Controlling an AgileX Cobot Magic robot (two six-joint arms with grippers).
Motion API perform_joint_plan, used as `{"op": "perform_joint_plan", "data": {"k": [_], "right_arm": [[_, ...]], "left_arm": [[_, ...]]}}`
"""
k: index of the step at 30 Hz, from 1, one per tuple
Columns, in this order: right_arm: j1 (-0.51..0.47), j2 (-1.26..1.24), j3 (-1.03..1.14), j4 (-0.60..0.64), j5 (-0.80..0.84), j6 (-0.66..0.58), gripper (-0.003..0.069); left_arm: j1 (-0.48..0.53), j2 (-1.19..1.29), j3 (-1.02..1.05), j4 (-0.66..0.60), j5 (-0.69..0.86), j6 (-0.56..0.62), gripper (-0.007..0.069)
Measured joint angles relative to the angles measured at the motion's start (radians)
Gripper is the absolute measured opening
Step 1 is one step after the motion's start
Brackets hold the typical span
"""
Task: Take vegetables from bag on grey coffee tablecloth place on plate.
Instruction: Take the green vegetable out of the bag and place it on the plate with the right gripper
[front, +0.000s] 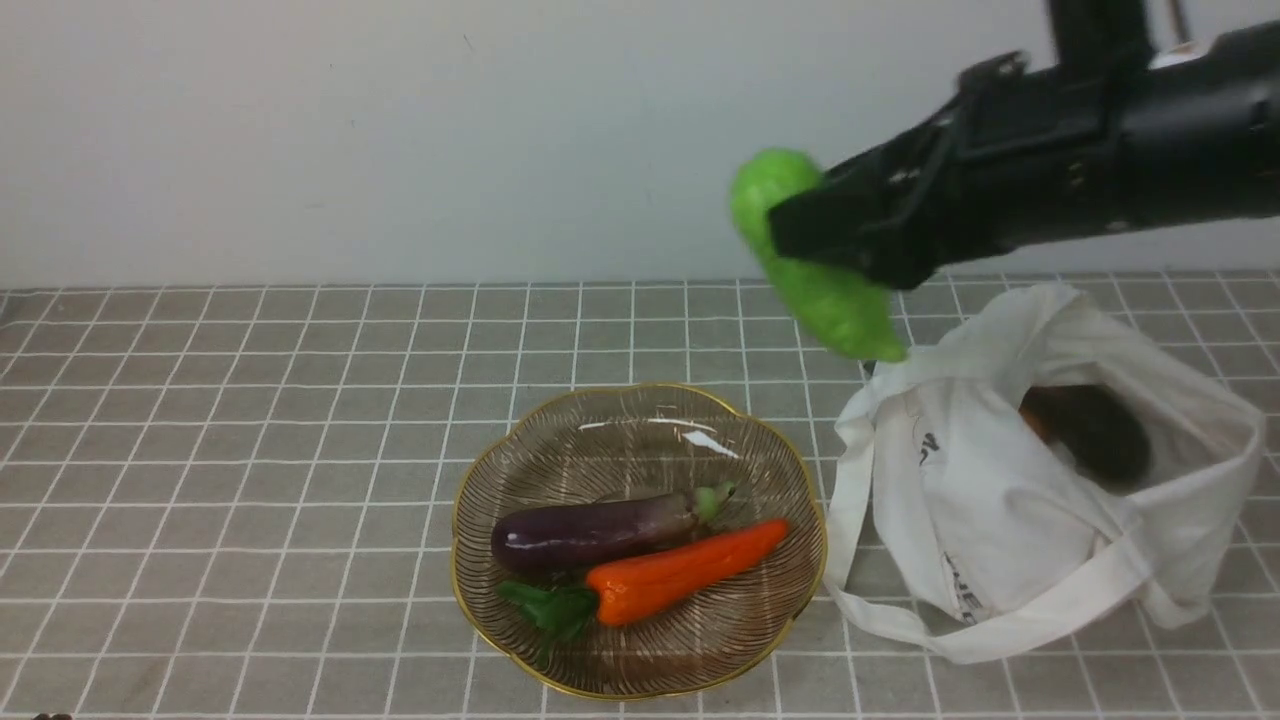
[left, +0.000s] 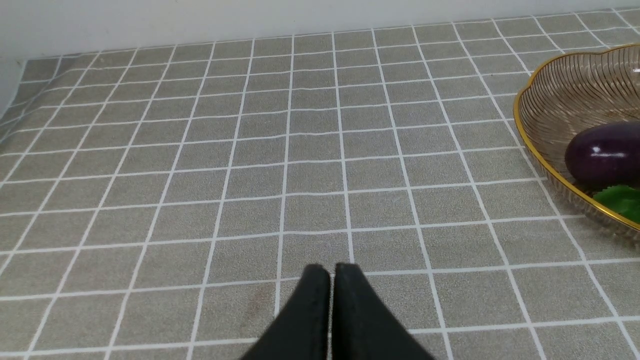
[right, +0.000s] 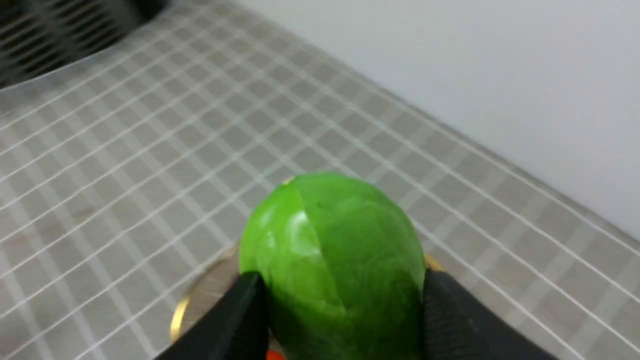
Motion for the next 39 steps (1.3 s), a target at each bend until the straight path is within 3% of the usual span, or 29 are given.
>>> {"op": "perform_joint_plan", "data": {"k": [1, 7, 12, 22, 28, 32, 36, 39], "right_arm": [[0.086, 0.071, -0.001, 0.017, -0.005, -0.096, 0.0366], [0.177, 0.235, -0.001, -0.009, -0.113, -0.156, 0.0366], [0.19, 0.337, -0.014, -0.011, -0.303, -0.165, 0.0366], [0.19, 0.473, -0.098, -0.083, -0.332, -0.17, 0.0367], [0.19, 0.479, -0.1, -0.098, -0.338, -0.165, 0.0491], [0.19, 0.465, -0.1, -0.11, -0.323, -0.135, 0.053], [0.19, 0.373, -0.1, -0.213, -0.266, -0.058, 0.0479], [0.19, 0.231, -0.102, -0.349, -0.216, 0.078, 0.0353]], "left_arm": [[0.0, 0.0, 0.0, 0.0, 0.0, 0.0, -0.0005], [0.0, 0.0, 0.0, 0.0, 0.0, 0.0, -0.0005], [0.0, 0.0, 0.0, 0.0, 0.0, 0.0, -0.0005], [0.0, 0.0, 0.0, 0.0, 0.0, 0.0, -0.0005], [0.0, 0.0, 0.0, 0.0, 0.0, 0.0, -0.0005], [0.0, 0.0, 0.0, 0.0, 0.0, 0.0, -0.0005], [0.0, 0.0, 0.0, 0.0, 0.0, 0.0, -0.0005], [0.0, 0.0, 0.0, 0.0, 0.0, 0.0, -0.0005]]}}
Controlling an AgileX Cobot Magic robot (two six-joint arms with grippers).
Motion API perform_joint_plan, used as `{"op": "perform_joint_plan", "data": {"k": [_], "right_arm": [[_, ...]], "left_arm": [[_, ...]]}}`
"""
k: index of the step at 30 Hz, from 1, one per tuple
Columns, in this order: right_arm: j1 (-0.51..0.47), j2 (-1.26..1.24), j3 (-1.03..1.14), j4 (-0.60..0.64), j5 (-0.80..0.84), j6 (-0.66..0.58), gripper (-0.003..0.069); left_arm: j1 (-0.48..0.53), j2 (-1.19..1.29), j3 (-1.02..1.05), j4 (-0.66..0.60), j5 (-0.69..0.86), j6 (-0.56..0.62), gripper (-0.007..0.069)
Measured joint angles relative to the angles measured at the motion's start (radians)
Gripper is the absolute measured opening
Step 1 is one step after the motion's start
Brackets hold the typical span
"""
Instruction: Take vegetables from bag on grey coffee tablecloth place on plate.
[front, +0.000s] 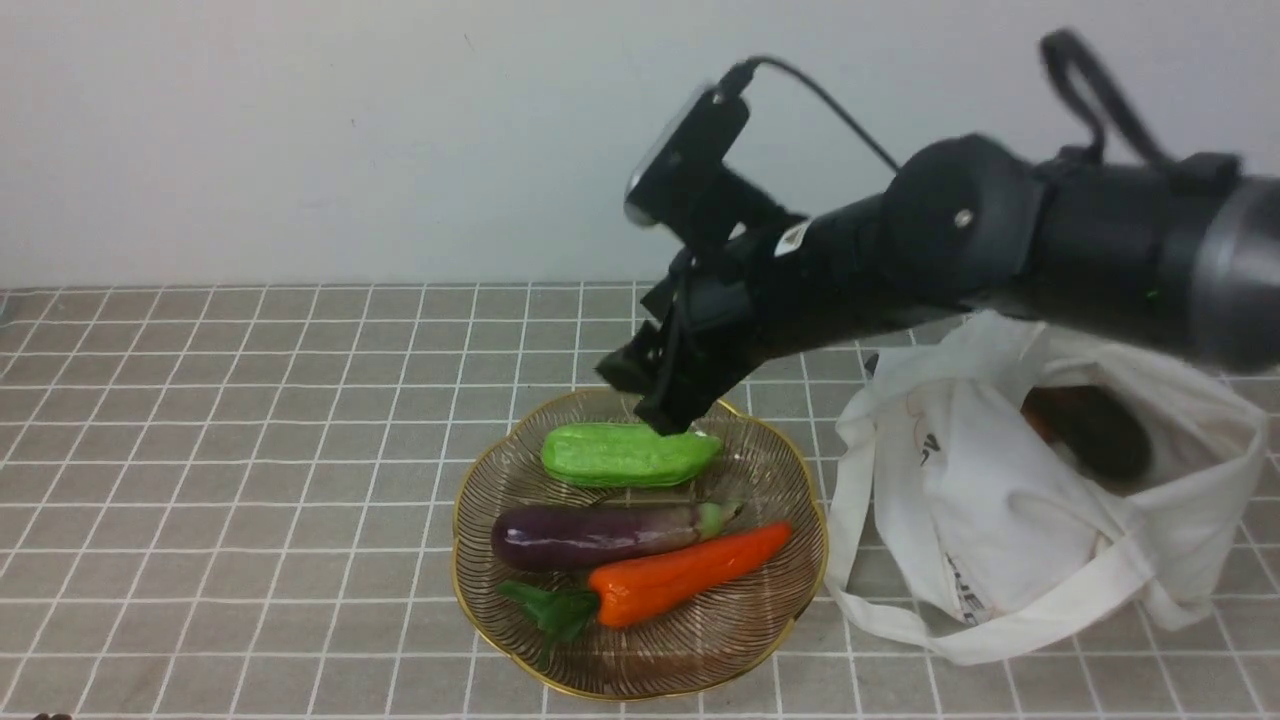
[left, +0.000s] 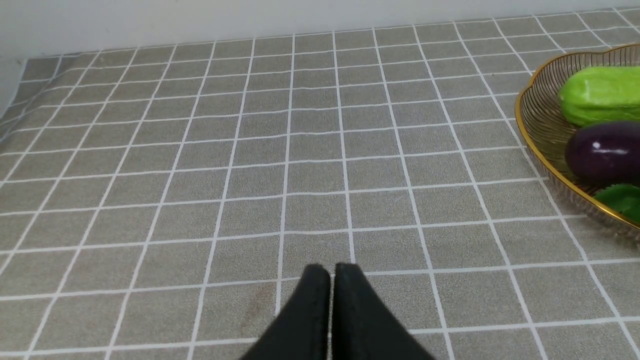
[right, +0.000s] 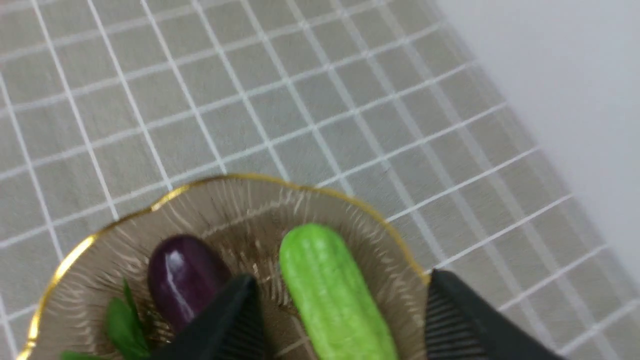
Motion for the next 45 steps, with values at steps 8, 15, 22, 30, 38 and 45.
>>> {"op": "perform_joint_plan", "data": {"k": [8, 15, 22, 30, 38, 45], "right_arm": [[0.0, -0.453, -0.007, -0.368, 0.1, 0.545, 0.0005], [0.0, -0.851, 0.031, -0.621, 0.22, 0.97, -0.0014], [0.0, -1.357, 0.44, -0.767, 0.018, 1.191, -0.0013], [0.0, -1.689, 0.836, -0.83, -0.16, 1.379, -0.0013], [0.0, -1.695, 0.911, -0.821, -0.163, 1.394, -0.0013], [0.0, -1.696, 0.911, -0.826, -0.166, 1.363, -0.0013]], "left_arm": [[0.0, 0.0, 0.0, 0.0, 0.0, 0.0, -0.0005], [0.0, 0.0, 0.0, 0.0, 0.0, 0.0, -0.0005], [0.0, 0.0, 0.0, 0.0, 0.0, 0.0, -0.0005], [0.0, 0.0, 0.0, 0.0, 0.0, 0.0, -0.0005], [0.0, 0.0, 0.0, 0.0, 0.0, 0.0, -0.0005], [0.0, 0.0, 0.0, 0.0, 0.0, 0.0, -0.0005]]}}
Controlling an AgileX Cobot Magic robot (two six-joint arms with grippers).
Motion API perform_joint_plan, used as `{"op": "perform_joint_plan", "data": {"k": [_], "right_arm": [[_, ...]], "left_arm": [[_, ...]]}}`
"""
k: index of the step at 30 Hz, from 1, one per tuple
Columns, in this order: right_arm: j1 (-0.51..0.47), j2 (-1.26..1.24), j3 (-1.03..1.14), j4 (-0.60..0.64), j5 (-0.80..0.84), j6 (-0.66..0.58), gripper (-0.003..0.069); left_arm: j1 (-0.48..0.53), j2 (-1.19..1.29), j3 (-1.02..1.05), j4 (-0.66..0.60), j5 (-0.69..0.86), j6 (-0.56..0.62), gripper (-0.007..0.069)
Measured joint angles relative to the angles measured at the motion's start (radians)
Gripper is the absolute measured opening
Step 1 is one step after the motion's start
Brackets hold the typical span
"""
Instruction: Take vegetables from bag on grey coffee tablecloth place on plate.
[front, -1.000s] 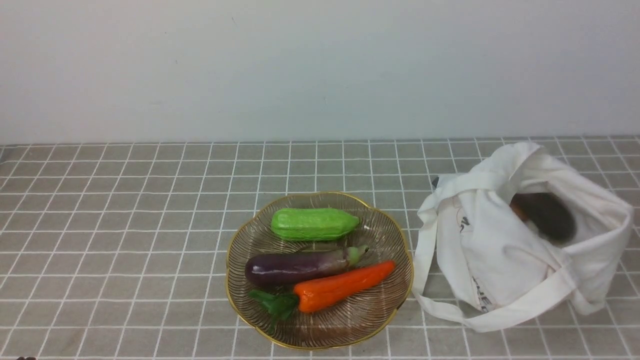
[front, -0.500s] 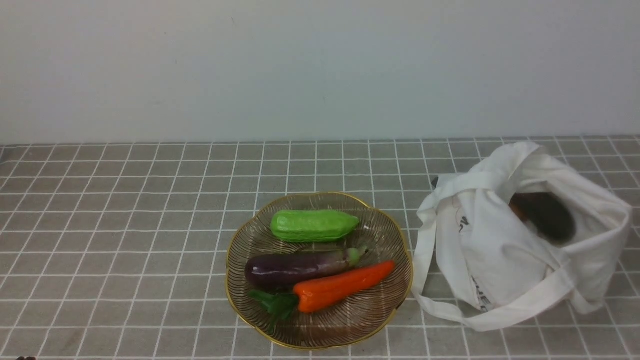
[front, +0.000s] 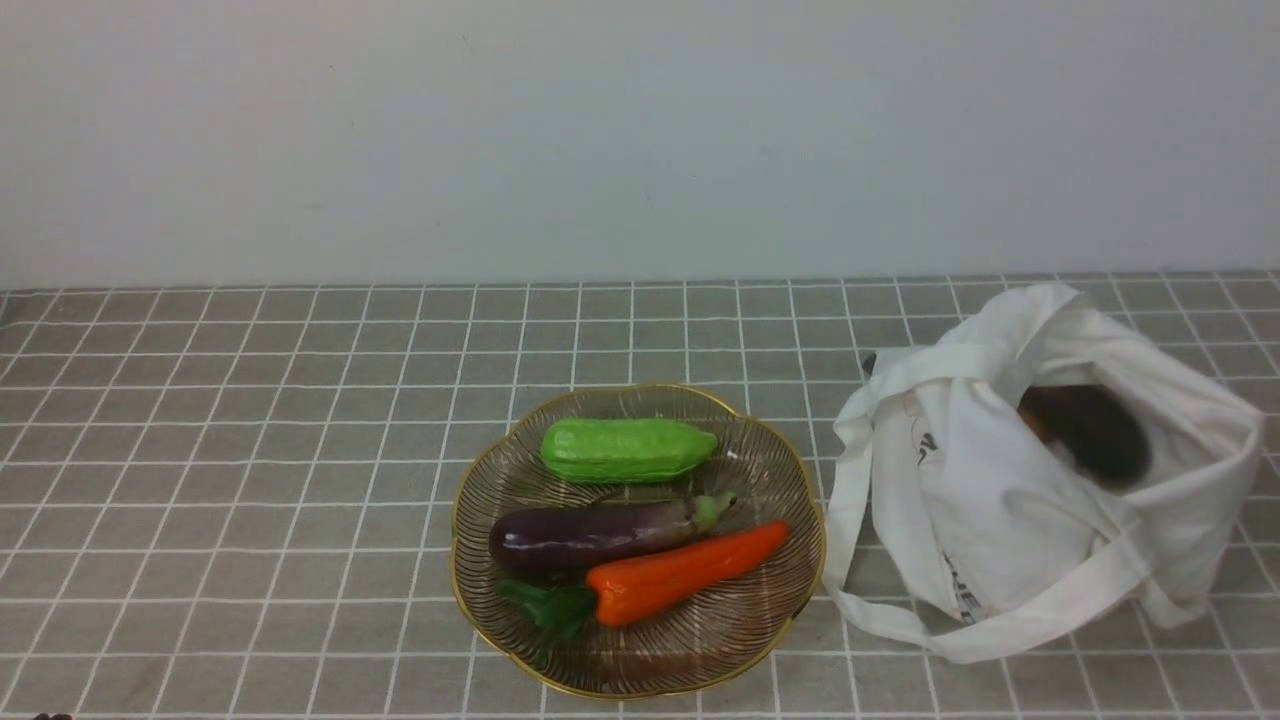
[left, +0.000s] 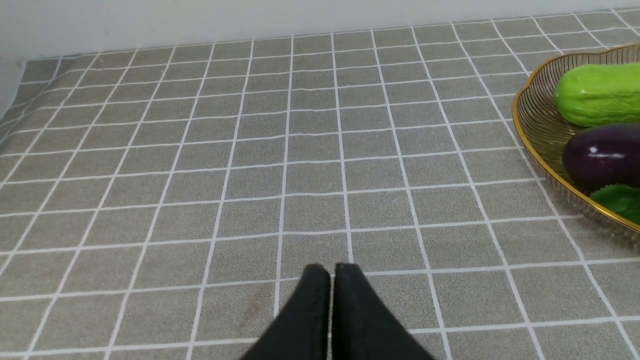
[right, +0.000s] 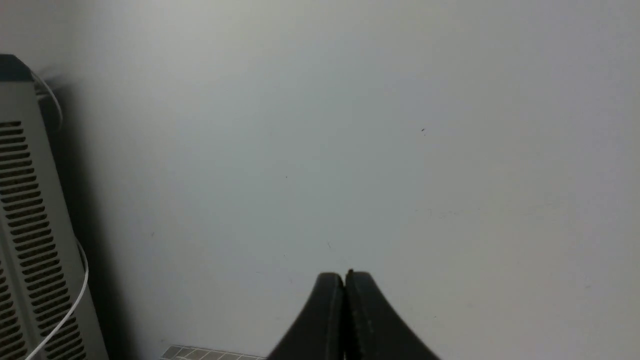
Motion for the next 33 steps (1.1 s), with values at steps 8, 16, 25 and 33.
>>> {"op": "perform_joint_plan", "data": {"k": [8, 16, 25, 33], "right_arm": [[0.0, 0.0, 0.0, 0.215, -0.016, -0.245, -0.0013], [0.0, 0.0, 0.0, 0.441, -0.006, -0.51, -0.0013], [-0.249, 0.0, 0.135, 0.39, 0.037, -0.539, -0.0013], [-0.577, 0.0, 0.45, 0.359, 0.061, -0.541, -0.0013]], "left_arm": [[0.0, 0.0, 0.0, 0.0, 0.0, 0.0, -0.0005], [0.0, 0.0, 0.0, 0.0, 0.0, 0.0, -0.0005], [0.0, 0.0, 0.0, 0.0, 0.0, 0.0, -0.0005], [0.0, 0.0, 0.0, 0.0, -0.001, 0.0, -0.0005]]}}
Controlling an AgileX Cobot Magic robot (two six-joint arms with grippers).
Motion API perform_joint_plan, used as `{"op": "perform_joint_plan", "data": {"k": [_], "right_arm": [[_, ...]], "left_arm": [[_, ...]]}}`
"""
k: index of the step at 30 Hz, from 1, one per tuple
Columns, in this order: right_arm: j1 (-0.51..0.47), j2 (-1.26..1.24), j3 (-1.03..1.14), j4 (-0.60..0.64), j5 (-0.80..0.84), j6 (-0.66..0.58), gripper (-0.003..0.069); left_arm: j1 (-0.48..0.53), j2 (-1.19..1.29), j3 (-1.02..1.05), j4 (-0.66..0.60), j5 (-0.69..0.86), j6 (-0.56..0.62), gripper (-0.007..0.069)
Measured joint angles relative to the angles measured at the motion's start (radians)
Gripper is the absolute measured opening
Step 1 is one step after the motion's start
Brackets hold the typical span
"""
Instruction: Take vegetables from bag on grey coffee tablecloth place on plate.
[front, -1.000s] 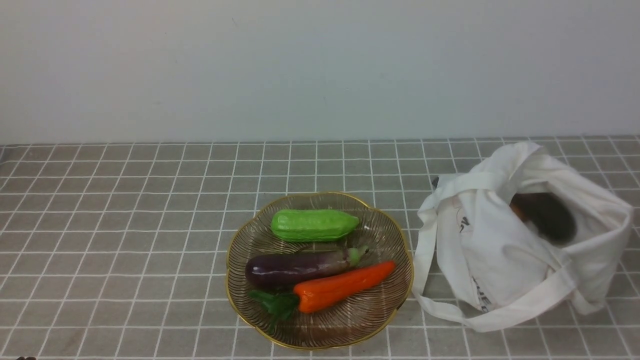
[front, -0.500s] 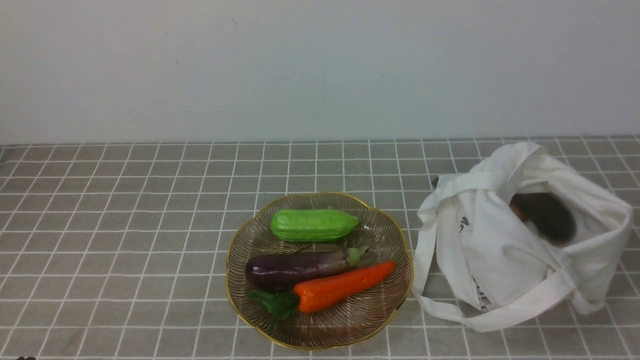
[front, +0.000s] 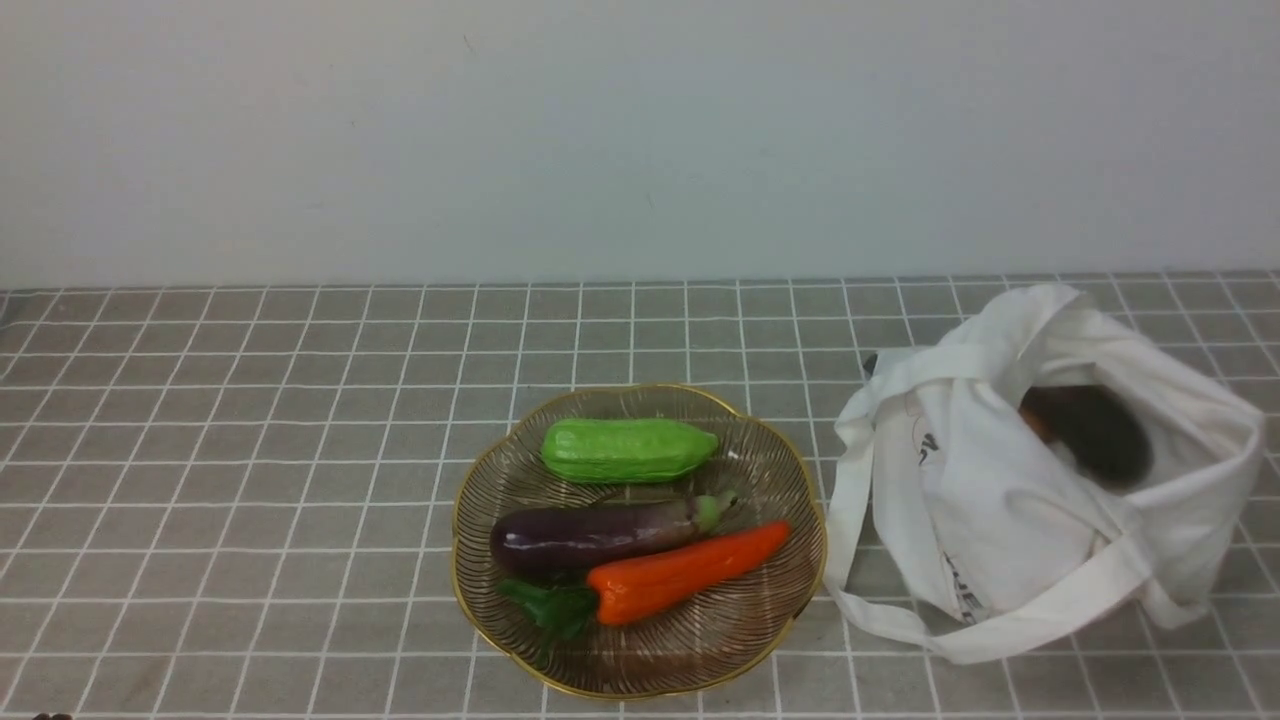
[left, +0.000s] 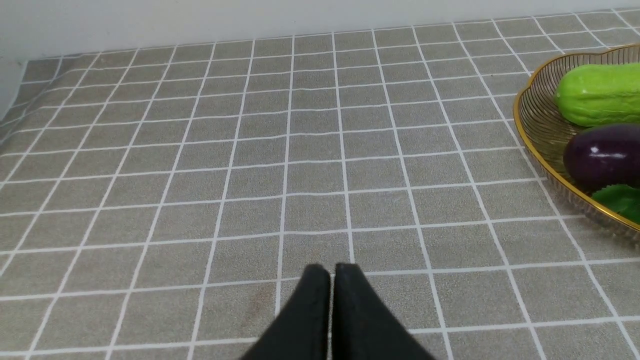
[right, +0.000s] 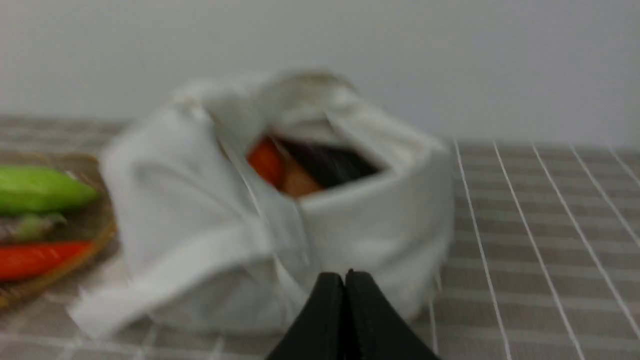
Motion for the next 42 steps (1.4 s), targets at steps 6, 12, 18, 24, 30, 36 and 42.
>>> {"op": "perform_joint_plan", "data": {"k": [6, 12, 18, 24, 30, 36, 42], "right_arm": [[-0.08, 0.002, 0.018, -0.001, -0.044, 0.001, -0.0013], [-0.082, 0.002, 0.018, -0.001, -0.044, 0.001, -0.0013], [-0.082, 0.002, 0.018, -0.001, -0.044, 0.001, -0.0013], [-0.082, 0.002, 0.018, -0.001, -0.045, 0.001, -0.0013], [-0.082, 0.002, 0.018, -0.001, -0.045, 0.001, -0.0013], [-0.082, 0.002, 0.018, -0.001, -0.045, 0.001, -0.0013], [-0.082, 0.002, 0.018, -0.002, -0.045, 0.001, -0.0013]], "left_arm": [[0.0, 0.0, 0.0, 0.0, 0.0, 0.0, -0.0005], [0.0, 0.0, 0.0, 0.0, 0.0, 0.0, -0.0005], [0.0, 0.0, 0.0, 0.0, 0.0, 0.0, -0.0005], [0.0, 0.0, 0.0, 0.0, 0.0, 0.0, -0.0005], [0.0, 0.0, 0.0, 0.0, 0.0, 0.0, -0.0005], [0.0, 0.0, 0.0, 0.0, 0.0, 0.0, -0.0005], [0.0, 0.0, 0.0, 0.0, 0.0, 0.0, -0.0005]]}}
